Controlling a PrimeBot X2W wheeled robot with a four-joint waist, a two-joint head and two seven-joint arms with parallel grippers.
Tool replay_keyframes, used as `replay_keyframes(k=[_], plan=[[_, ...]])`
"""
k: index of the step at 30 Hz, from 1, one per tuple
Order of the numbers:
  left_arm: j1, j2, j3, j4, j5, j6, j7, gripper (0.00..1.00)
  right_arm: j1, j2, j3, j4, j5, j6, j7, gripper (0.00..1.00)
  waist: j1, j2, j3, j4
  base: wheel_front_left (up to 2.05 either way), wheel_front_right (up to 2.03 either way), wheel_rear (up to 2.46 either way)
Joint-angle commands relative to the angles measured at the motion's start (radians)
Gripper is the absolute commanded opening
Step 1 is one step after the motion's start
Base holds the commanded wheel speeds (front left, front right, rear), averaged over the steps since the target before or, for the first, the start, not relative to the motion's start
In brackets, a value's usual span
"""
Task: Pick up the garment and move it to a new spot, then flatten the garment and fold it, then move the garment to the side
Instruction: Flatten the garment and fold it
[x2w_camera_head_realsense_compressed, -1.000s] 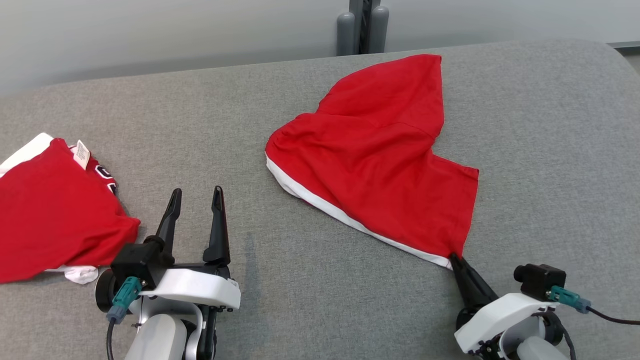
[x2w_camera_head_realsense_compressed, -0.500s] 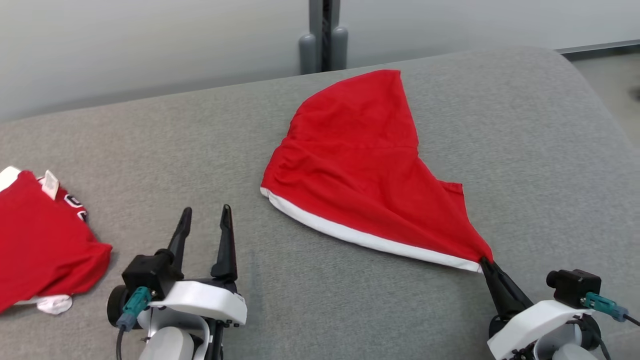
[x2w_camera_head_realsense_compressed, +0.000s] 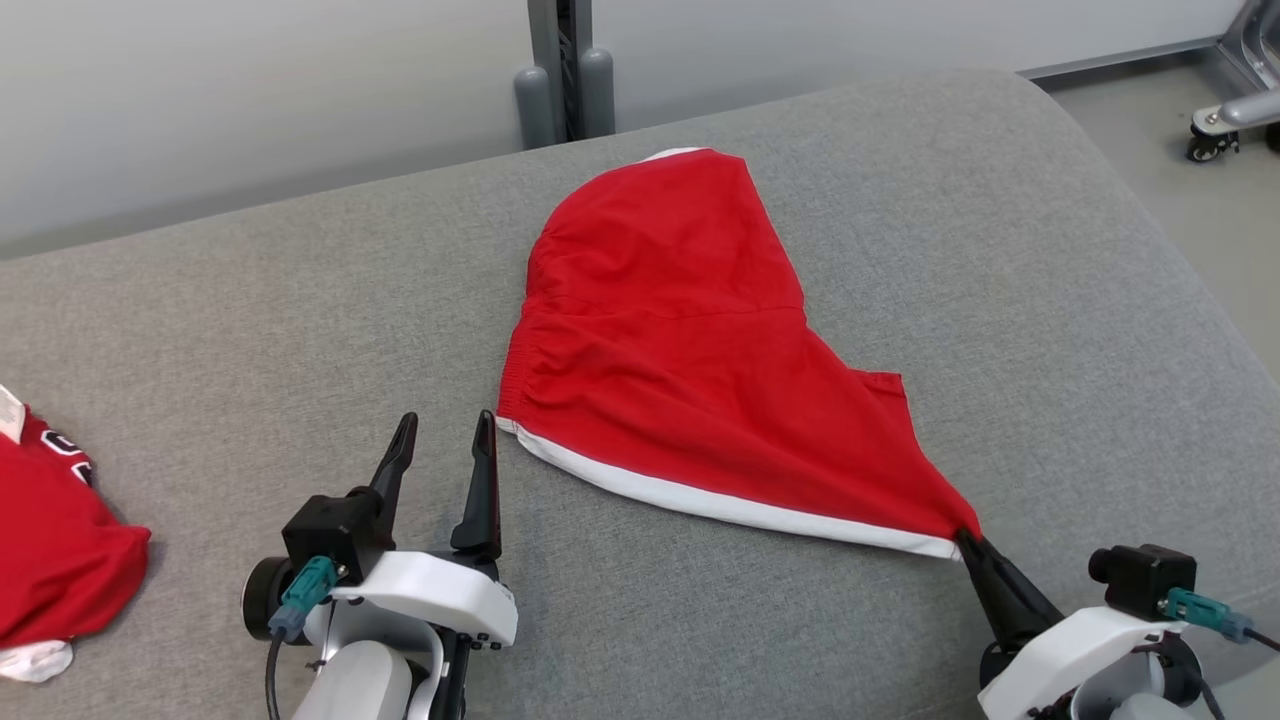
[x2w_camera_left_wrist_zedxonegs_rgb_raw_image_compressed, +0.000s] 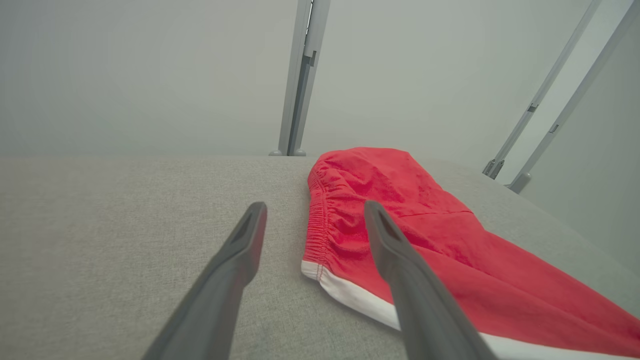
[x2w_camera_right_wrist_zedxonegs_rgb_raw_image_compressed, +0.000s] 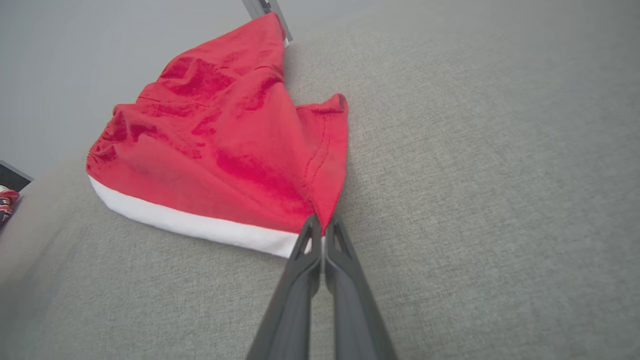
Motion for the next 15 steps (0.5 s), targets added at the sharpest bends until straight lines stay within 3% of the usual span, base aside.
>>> replay_keyframes(k=[1,2,3,4,15], plan=[[-0.017,0.004,0.000,0.005,-0.002,0.003,-0.004,1.00,-0.010,-0.006,-0.003,0.009,0.010,0.000,-0.006,0.00,0.0000,0.0000,0.007,-0.007,0.00,0.00,0.00],[-0.019,0.004,-0.002,0.008,-0.002,0.002,-0.004,1.00,-0.012,-0.003,-0.011,0.015,0.015,0.000,-0.007,0.00,0.0000,0.0000,0.010,-0.009,0.00,0.00,0.00],[-0.022,0.004,-0.005,0.014,-0.004,0.000,-0.004,1.00,-0.017,-0.001,-0.017,0.013,0.010,0.000,-0.008,0.66,0.0000,0.0000,0.013,-0.012,0.00,0.00,0.00],[-0.026,0.004,-0.008,0.020,-0.004,-0.003,-0.004,1.00,-0.017,0.008,-0.016,0.015,0.025,0.000,-0.008,1.00,0.0000,0.0000,0.016,-0.014,0.00,0.00,0.00],[-0.120,0.004,-0.039,0.215,-0.003,0.001,-0.004,1.00,-0.031,0.036,-0.131,-0.074,-0.053,0.000,-0.009,1.00,0.0000,0.0000,0.052,-0.070,0.00,0.00,0.00]])
